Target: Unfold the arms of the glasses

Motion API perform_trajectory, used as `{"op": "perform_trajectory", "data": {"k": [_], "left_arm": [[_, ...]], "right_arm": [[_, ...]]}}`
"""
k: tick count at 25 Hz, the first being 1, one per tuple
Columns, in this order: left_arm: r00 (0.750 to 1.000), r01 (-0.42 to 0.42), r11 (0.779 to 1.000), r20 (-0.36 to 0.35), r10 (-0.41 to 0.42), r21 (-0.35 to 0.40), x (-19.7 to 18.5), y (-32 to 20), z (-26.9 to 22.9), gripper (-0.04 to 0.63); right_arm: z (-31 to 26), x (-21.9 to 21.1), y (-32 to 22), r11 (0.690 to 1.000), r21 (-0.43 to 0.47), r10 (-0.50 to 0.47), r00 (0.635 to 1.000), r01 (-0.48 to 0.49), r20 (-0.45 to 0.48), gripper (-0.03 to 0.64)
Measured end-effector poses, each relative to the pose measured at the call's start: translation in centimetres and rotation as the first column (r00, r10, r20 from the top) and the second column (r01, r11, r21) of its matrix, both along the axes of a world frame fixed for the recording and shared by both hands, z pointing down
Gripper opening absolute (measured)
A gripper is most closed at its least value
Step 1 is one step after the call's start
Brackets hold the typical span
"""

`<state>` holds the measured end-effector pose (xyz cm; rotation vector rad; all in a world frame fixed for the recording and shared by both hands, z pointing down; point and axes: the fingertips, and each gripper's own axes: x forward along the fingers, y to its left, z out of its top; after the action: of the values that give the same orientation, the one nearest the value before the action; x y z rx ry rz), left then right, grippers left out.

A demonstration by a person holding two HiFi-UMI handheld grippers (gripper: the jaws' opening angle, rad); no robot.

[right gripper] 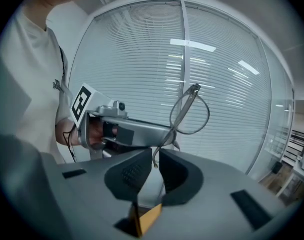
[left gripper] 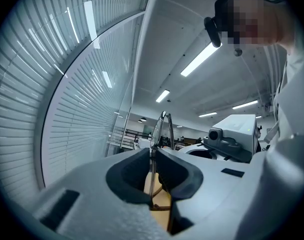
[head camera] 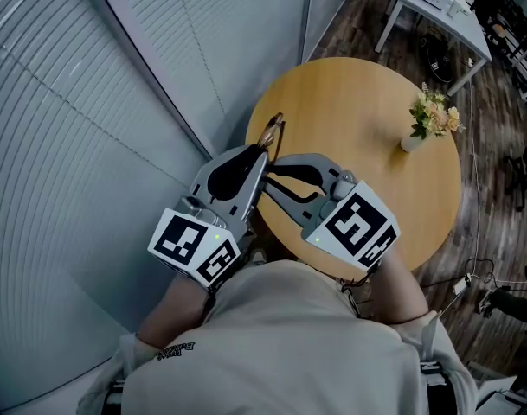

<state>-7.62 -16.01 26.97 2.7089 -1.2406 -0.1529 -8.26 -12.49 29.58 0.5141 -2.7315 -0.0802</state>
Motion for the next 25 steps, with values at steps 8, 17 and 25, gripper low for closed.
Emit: {"op": "perform_trajectory", "data": {"k": [8, 17, 25], "left_arm": [[1.0, 0.008, 1.0, 0.026, -0.008, -0.011, 0.1, 0.1, 0.6, 0.052], [0.992, 0.065, 0.998, 0.107, -0.064, -0.012, -1.1, -0.7, 2.0, 0.051], [0.977, 0.067, 0.998, 0.202, -0.068, 0.012, -1.0, -1.2, 3.0, 0.051]], "right_arm": [[0.7, 1.7, 0.3, 0.999, -0.041, 0.007, 1.0, -0.008, -0.023, 0.035], [-0.1, 6.3, -0.3, 0.995, -0.017, 0.103, 0.995, -0.103, -0.01, 0.035], [-2.0, 10.4, -1.8, 0.976, 0.061, 0.208, 0.978, -0.209, 0.012, 0.037]]}}
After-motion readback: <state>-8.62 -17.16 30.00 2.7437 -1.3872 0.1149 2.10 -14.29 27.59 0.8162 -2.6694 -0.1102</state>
